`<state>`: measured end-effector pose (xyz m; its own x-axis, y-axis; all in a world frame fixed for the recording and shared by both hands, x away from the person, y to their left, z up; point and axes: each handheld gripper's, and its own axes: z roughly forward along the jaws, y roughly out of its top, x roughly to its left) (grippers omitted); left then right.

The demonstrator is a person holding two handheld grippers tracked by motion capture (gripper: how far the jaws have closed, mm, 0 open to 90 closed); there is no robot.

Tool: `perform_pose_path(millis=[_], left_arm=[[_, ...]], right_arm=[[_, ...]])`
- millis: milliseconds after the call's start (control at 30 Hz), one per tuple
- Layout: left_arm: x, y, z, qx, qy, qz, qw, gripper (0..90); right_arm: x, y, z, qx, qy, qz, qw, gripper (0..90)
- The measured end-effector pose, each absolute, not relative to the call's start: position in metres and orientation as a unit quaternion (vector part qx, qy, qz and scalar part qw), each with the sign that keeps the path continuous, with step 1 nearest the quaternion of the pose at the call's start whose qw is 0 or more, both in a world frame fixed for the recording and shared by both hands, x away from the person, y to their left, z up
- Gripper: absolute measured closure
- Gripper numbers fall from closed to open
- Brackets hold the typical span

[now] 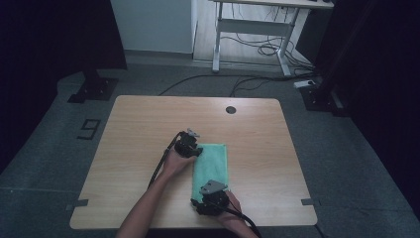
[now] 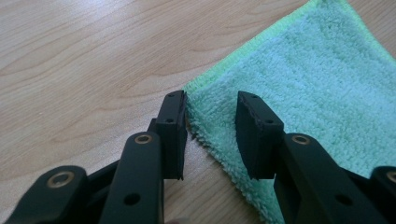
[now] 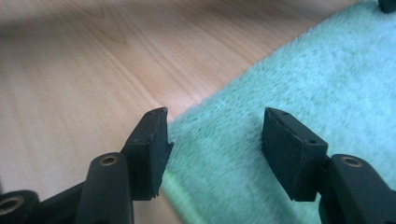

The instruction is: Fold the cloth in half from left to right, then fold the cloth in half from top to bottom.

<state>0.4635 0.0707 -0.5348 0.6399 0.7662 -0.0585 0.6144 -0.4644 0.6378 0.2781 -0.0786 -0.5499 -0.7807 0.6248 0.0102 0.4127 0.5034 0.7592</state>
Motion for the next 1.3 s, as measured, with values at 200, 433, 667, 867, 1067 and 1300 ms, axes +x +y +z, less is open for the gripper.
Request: perform_pose_path(millis=[200, 433, 667, 867, 1067, 1300], left_arm=[[0.463, 0.071, -0.534, 0.847, 0.408, 0.127, 0.317, 59.7], [0.453, 0.084, -0.51, 0.833, 0.4, 0.13, 0.359, 56.1], [0.448, 0.1, -0.501, 0.82, 0.409, 0.121, 0.381, 53.4], [0.446, 0.108, -0.504, 0.817, 0.414, 0.12, 0.382, 49.6], [0.453, 0.107, -0.512, 0.814, 0.426, 0.115, 0.378, 50.7], [0.463, 0.101, -0.52, 0.812, 0.434, 0.114, 0.373, 52.6]], right_arm=[[0.28, -0.085, -0.549, 0.321, 0.844, 0.416, 0.105, 39.2], [0.306, -0.116, -0.523, 0.35, 0.808, 0.457, 0.124, 40.0], [0.336, -0.132, -0.52, 0.368, 0.798, 0.458, 0.135, 40.0], [0.363, -0.146, -0.517, 0.392, 0.785, 0.46, 0.139, 40.3], [0.385, -0.152, -0.521, 0.408, 0.781, 0.453, 0.137, 40.7], [0.411, -0.158, -0.527, 0.428, 0.778, 0.437, 0.143, 42.6]])
